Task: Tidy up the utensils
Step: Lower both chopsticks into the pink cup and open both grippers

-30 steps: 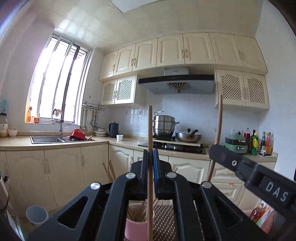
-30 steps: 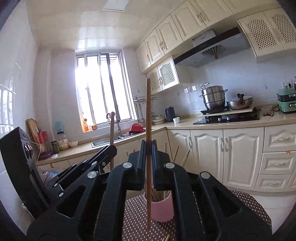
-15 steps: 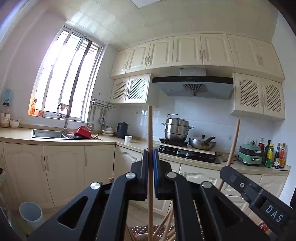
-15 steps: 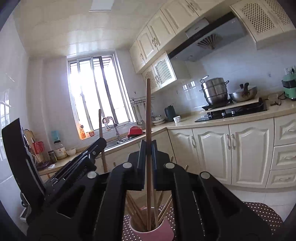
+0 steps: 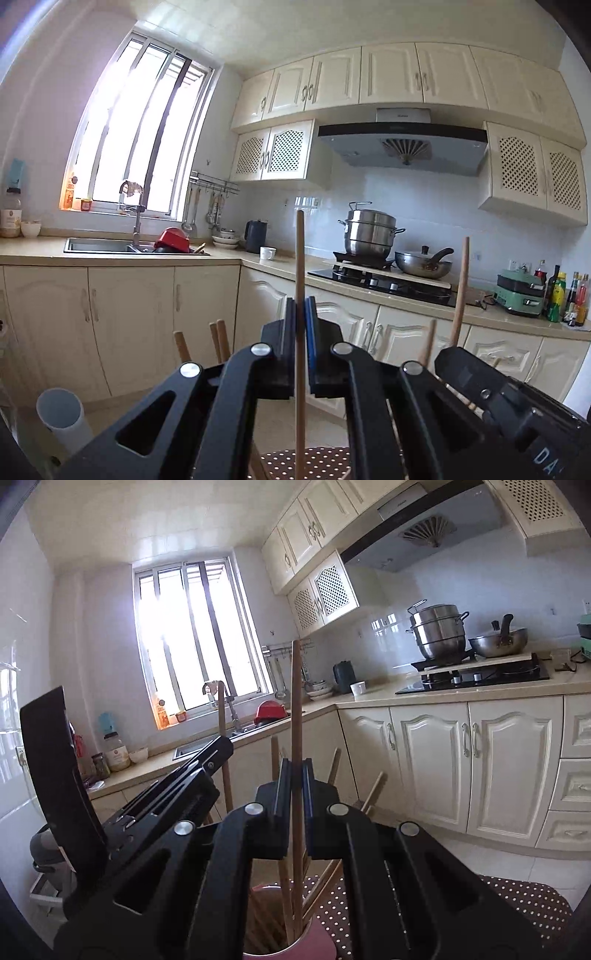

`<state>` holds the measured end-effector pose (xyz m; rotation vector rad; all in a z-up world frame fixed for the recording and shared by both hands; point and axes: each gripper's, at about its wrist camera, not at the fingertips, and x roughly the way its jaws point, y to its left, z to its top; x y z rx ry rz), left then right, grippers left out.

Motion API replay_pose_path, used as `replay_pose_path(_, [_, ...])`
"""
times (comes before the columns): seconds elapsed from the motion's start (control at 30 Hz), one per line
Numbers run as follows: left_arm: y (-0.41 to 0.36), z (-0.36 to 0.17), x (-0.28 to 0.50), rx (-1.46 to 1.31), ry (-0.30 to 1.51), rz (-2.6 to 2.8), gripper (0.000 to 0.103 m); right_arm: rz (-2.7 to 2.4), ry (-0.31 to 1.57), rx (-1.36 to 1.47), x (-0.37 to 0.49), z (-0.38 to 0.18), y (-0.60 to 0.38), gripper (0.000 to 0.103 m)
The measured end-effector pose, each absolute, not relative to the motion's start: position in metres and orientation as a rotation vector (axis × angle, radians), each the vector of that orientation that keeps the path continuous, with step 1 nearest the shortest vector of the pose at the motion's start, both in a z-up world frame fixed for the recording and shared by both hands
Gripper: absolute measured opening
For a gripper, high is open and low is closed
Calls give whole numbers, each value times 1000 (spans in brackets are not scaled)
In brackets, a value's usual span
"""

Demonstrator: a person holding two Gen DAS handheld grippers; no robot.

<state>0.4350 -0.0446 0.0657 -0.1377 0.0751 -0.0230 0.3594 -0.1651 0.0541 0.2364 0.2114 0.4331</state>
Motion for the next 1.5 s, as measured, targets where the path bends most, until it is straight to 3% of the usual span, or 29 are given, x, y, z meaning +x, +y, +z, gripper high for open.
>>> replay_pose_path(0.97, [-39,-5,403,-86,230,-86,8,447,430,222,354,7,-151,6])
replay_pose_path(1.5, [-33,3,375,-63,250,-61,12,400,497,253,331,3,-163,7])
